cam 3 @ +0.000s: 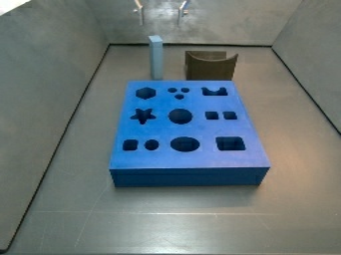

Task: Pick up the rectangle object. Move up. Move to above the board. Insert the rectangle object.
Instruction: Pick up the rectangle object.

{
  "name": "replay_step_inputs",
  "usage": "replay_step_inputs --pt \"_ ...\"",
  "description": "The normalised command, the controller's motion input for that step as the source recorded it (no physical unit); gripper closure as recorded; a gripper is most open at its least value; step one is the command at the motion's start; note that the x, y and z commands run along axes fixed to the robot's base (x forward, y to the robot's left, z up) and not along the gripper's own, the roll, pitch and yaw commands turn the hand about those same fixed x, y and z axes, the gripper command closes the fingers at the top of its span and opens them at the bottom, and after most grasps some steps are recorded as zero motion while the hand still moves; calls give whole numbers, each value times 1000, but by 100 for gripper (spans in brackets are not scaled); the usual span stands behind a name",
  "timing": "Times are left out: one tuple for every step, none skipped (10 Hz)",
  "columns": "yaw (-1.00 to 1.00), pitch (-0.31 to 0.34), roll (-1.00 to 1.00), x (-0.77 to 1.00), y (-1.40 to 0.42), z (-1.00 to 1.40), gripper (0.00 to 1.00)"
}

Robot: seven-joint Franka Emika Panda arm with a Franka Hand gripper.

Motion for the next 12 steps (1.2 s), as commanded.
replay_step_inputs --pt "0 -40 0 0 0 0 0" --pt "243 -463 191 -166 -574 -389 0" --pt "797 -511 186 -57 -451 -414 0" --pt "466 -306 -11 0 -117 -49 0" --pt "23 0 0 0 0 -29 0" --pt "586 -420 -154 -63 -191 -500 0" --pt "951 -194 -269 49 0 -403 0" --pt "429 -140 -200 0 0 -129 0" --pt "0 0 0 46 -34 -11 0" --pt "29 0 77 129 -291 -706 0" --pt "0 -160 37 0 -309 -931 0" --pt "3 -223 -20 0 -3 -354 0"
